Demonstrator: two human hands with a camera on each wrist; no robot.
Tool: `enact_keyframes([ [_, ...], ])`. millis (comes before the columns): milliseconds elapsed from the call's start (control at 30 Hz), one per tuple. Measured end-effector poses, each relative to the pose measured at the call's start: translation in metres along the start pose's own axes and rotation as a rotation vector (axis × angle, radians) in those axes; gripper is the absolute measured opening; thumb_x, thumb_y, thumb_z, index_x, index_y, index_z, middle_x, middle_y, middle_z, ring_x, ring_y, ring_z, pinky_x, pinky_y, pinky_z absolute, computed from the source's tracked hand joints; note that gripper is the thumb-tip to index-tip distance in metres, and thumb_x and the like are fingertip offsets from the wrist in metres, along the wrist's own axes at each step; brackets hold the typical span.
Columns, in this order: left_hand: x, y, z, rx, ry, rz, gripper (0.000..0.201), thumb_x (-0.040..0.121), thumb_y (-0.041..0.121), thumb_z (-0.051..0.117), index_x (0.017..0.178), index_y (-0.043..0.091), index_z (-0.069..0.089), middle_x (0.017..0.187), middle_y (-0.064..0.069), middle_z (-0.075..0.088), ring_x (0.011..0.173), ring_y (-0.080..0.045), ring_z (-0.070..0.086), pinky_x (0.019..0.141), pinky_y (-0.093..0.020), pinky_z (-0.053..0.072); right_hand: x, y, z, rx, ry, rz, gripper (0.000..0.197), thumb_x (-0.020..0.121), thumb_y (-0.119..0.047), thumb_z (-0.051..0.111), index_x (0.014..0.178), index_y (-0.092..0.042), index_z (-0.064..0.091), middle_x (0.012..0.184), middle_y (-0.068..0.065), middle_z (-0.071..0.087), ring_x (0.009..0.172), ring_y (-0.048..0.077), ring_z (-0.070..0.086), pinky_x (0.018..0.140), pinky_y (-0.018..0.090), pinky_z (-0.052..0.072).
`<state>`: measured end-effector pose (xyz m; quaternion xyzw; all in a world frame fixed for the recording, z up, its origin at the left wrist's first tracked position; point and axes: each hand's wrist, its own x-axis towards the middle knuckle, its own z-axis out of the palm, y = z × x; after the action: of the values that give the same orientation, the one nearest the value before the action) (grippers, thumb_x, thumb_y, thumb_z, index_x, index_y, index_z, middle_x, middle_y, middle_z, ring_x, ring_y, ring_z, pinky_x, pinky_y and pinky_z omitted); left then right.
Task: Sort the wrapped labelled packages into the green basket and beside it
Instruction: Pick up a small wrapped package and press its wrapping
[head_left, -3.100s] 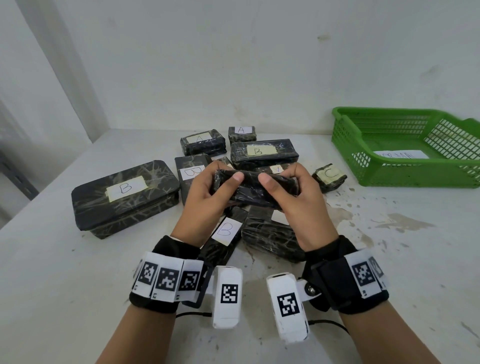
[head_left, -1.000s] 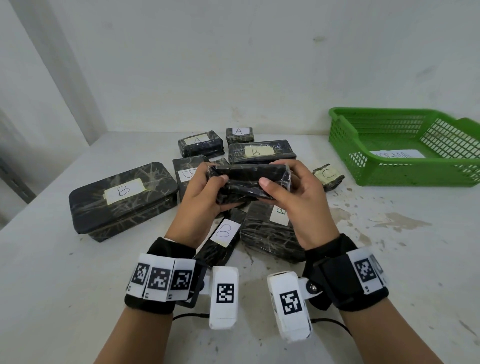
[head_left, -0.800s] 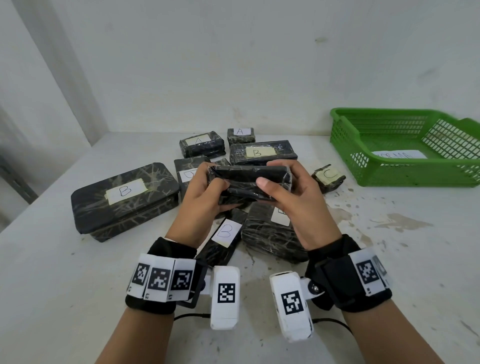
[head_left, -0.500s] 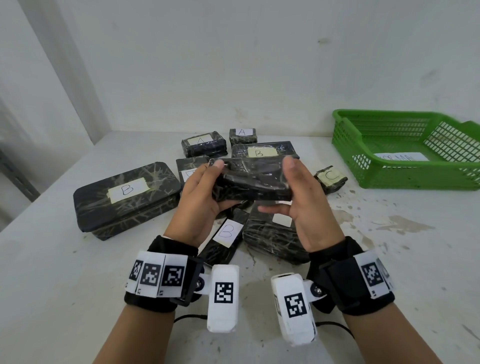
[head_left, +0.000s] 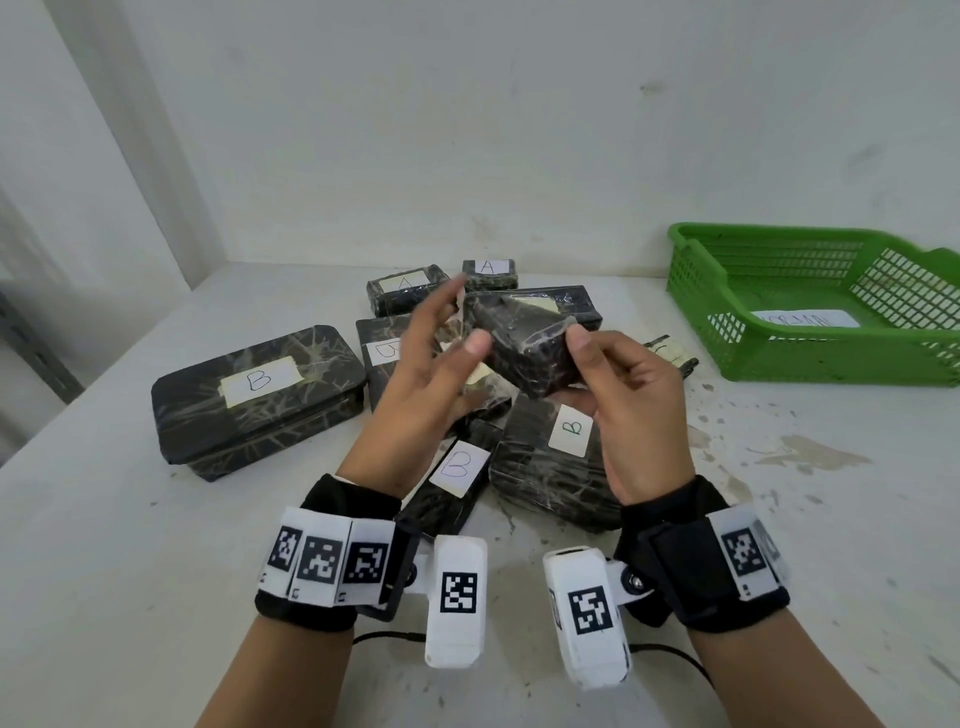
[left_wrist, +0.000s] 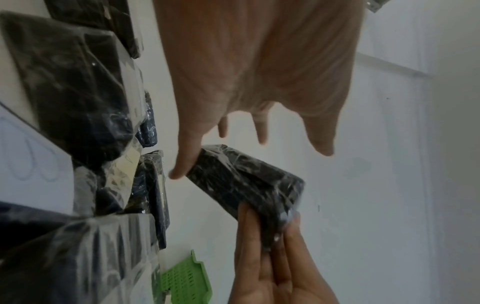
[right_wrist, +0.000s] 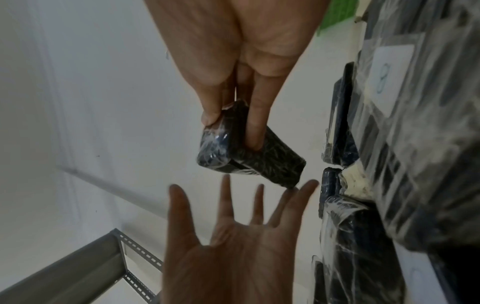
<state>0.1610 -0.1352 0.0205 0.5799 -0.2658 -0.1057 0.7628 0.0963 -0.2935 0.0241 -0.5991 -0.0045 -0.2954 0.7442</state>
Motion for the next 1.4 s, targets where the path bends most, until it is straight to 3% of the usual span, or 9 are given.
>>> enact_keyframes([
  [133,-0.005,-0.001,0.011,0.064,-0.073,0.051,0.040,0.086,0.038,0.068,0.125,0.039,0.062,0.156,0.016,0.028,0.141,-0.008,0.038,0.097,-0.040,0.053,-0.002,0.001,0.003,0.041,-0.095,0.055,0.033,0.081,-0.016,0.066,0.111,-0.003,0.069,0.107,0.010,0.074,0.104,0.025,0.070,0.085,0.036,0.059],
  [233,-0.004,-0.004,0.011,-0.031,0.030,0.073,0.027,0.093,0.016,0.064,0.120,0.014,0.063,0.150,0.005,0.044,0.129,-0.011,0.055,0.089,-0.036,0.057,-0.005,0.004,0.006,-0.026,-0.111,0.027,0.032,0.083,-0.010,0.067,0.115,-0.006,0.068,0.102,-0.001,0.076,0.099,0.015,0.072,0.081,0.026,0.058],
  [333,-0.004,-0.004,0.014,-0.073,0.087,0.084,0.023,0.095,0.002,0.057,0.117,0.004,0.064,0.128,-0.009,0.065,0.113,-0.020,0.066,0.085,-0.045,0.059,-0.004,0.007,0.006,-0.096,-0.078,-0.037,0.024,0.086,-0.002,0.067,0.109,-0.010,0.070,0.091,-0.005,0.076,0.087,0.009,0.071,0.073,0.021,0.057],
  [467,-0.005,-0.003,0.018,-0.060,0.103,0.064,0.019,0.092,0.003,0.058,0.109,0.005,0.067,0.107,-0.006,0.073,0.103,-0.021,0.070,0.082,-0.043,0.060,-0.002,0.010,0.004,-0.098,-0.041,-0.059,0.019,0.086,0.005,0.066,0.102,-0.004,0.071,0.083,0.003,0.072,0.073,0.006,0.067,0.065,0.018,0.055],
  [700,-0.006,0.000,0.016,-0.045,0.123,0.069,0.024,0.096,0.000,0.053,0.114,0.006,0.067,0.113,-0.015,0.071,0.104,-0.022,0.070,0.080,-0.043,0.061,-0.004,0.008,0.006,-0.095,-0.089,-0.023,0.014,0.080,-0.017,0.071,0.092,-0.010,0.071,0.083,-0.007,0.074,0.082,0.006,0.069,0.074,0.022,0.056],
  [900,-0.006,-0.003,0.016,-0.052,0.089,0.054,0.021,0.091,0.003,0.063,0.109,0.011,0.070,0.113,-0.006,0.072,0.107,-0.022,0.069,0.080,-0.044,0.061,-0.002,0.010,0.003,-0.130,-0.033,-0.087,0.009,0.084,0.003,0.070,0.090,-0.004,0.070,0.077,0.000,0.070,0.066,0.004,0.065,0.063,0.018,0.054],
  [1067,-0.007,-0.004,0.017,-0.003,0.099,0.073,0.029,0.093,-0.008,0.055,0.109,0.012,0.069,0.101,0.002,0.076,0.096,-0.015,0.072,0.073,-0.032,0.061,-0.002,0.009,0.002,-0.167,-0.084,-0.039,0.011,0.081,-0.015,0.074,0.085,-0.006,0.069,0.077,-0.003,0.070,0.074,0.007,0.067,0.068,0.025,0.058],
  [1267,-0.007,-0.005,0.021,-0.010,0.030,0.044,0.038,0.082,-0.007,0.067,0.113,0.016,0.069,0.117,-0.010,0.071,0.086,-0.022,0.069,0.077,-0.029,0.058,0.001,0.009,-0.001,-0.172,-0.004,-0.090,0.007,0.083,-0.004,0.074,0.080,0.000,0.070,0.070,0.002,0.068,0.062,0.010,0.065,0.057,0.022,0.055],
  [1400,-0.007,-0.005,0.019,0.039,0.035,0.064,0.041,0.084,-0.015,0.064,0.111,0.015,0.069,0.115,-0.012,0.072,0.088,-0.024,0.070,0.079,-0.031,0.060,-0.002,0.007,0.002,-0.170,-0.030,-0.052,0.020,0.081,-0.018,0.073,0.077,0.000,0.065,0.068,-0.002,0.067,0.064,0.010,0.065,0.057,0.023,0.055],
])
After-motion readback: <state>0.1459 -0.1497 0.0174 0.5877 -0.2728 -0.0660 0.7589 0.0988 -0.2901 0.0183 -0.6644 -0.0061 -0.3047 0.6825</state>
